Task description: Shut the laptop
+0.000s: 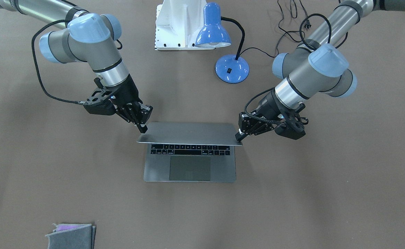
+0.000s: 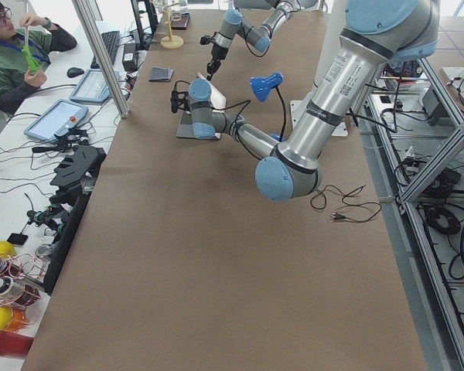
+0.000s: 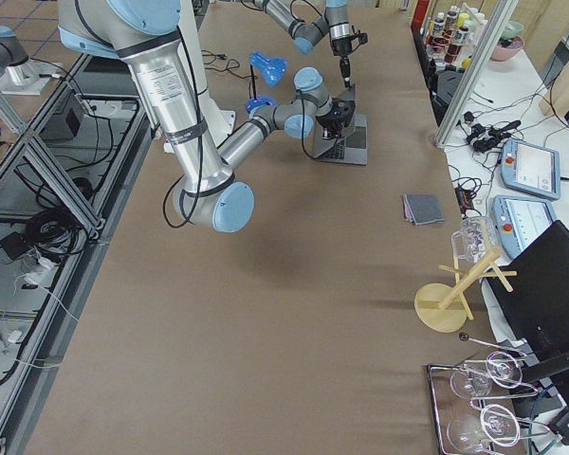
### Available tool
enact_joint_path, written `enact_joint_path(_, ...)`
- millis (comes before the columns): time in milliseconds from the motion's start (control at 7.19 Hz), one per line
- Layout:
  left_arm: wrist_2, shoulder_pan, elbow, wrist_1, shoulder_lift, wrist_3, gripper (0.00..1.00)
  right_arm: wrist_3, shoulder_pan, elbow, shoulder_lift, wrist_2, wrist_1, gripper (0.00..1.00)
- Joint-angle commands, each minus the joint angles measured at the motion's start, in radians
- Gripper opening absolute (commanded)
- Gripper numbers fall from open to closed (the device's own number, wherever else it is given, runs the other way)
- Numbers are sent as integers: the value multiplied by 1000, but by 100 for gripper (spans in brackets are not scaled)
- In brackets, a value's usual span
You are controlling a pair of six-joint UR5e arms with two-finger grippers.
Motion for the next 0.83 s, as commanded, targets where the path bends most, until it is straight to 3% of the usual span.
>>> enact_joint_path(0,42,11,67,-1,-27,32,0,1,-1,-61,17,-3,-1,0)
enact_joint_path(278,79,30,101,0,-33,35,0,1,-3,-132,46,-17,-1,0)
enact_joint_path(696,209,111,161,-1,-48,51,0,1,-38,-211,65,-69,-1,0)
